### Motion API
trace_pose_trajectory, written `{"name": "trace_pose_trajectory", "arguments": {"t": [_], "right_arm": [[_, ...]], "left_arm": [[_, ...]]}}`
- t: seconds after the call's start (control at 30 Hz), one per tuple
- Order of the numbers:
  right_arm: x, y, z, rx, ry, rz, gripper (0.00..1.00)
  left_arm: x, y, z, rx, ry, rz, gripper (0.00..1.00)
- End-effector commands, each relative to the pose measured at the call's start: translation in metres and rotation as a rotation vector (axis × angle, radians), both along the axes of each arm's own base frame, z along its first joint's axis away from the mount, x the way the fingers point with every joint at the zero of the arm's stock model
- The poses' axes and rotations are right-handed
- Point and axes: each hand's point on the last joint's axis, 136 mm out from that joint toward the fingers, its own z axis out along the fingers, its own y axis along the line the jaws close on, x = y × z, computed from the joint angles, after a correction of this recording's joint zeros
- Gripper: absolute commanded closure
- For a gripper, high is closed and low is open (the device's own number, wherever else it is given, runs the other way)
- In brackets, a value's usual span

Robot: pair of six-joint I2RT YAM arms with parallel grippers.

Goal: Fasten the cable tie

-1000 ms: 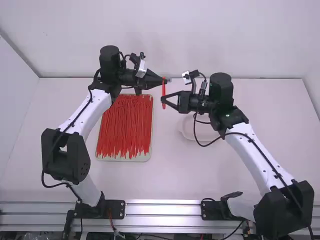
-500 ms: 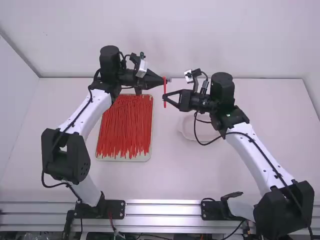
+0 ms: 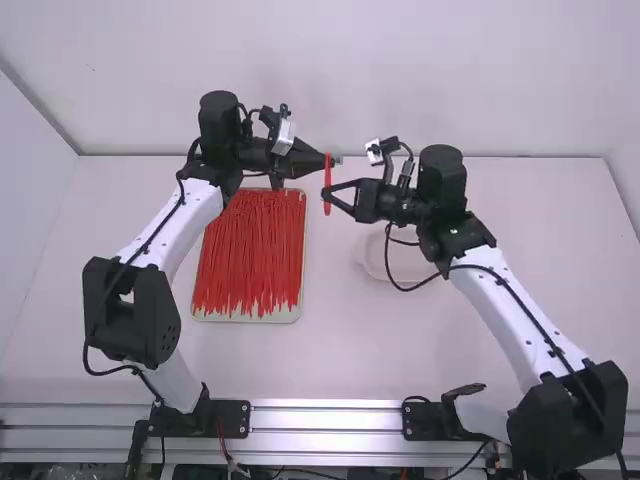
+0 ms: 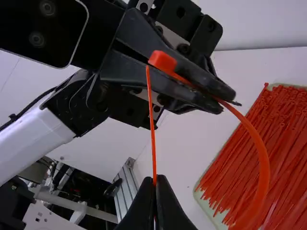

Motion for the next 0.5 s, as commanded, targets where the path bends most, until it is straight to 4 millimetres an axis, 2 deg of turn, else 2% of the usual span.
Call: {"name": "trace_pose_trajectory", "arguments": {"t": [0.0, 0.47], "right_arm": [[0.003, -0.005, -0.0061, -0.004, 0.024, -0.016, 1.0], [0.001, -0.0037, -0.0062, -0.002, 0.027, -0.006, 1.0]], "left_arm": [[-0.0051, -0.001, 0.004, -0.005, -0.03, -0.016, 0.98], [-0.0044, -0.0009, 0.0117, -0.015, -0.059, -0.014, 0.98]]}}
